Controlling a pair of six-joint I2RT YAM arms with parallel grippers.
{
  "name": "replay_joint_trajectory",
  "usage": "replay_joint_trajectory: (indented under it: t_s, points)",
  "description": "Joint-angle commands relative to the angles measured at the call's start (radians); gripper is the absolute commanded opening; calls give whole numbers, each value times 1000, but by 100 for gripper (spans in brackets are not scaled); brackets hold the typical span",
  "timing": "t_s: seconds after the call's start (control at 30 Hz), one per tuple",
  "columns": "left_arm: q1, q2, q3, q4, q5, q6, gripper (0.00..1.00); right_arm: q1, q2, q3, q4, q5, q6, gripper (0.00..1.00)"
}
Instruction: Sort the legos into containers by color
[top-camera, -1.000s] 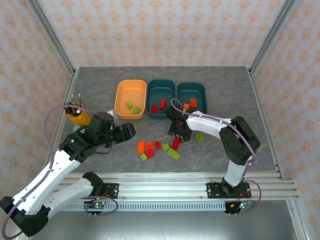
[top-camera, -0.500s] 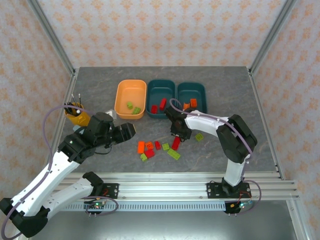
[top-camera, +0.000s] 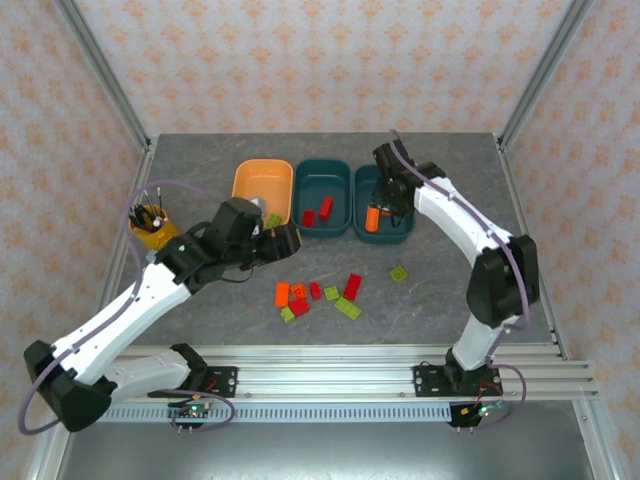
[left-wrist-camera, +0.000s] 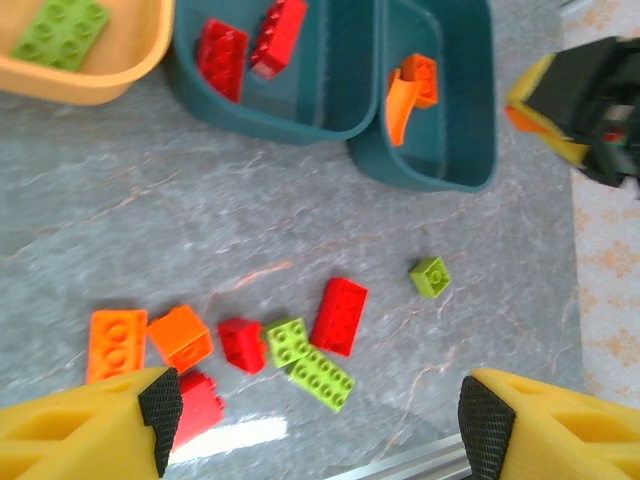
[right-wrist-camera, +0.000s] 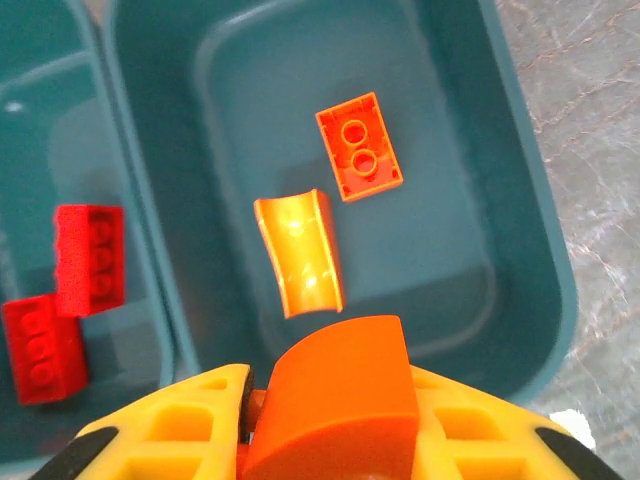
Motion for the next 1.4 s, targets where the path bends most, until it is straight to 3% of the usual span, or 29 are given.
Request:
replay_joint_trajectory:
  t_s: [0.0,0.4,0.73,1.0,1.17,1.33,1.37]
  points:
    - [-20,73,107,70,-20,19,76,-37,118,50,-76,-66,-100,31]
    - [-94,360,418,14,-45,86,76,-99,303,93,-73,-103,-100,32]
    - [-98,396,468,-43,-77,98,76,-100,270,129,-85,-117,-105,56]
    - [-98,358,457,-141,-118,114,76,-76,33,166,-121,-57,-103,56]
    - [-102,328,380,-182,-116,122,75,-38,-235,21,-62,-85,-105,60]
    - [-139,358,294,-180,-95,133,73,2,-537,-238,-35,-238,-82,76]
    - [-155,375,283,-174,-98,135,73,4,-589,-290,-54,-263,-65,85]
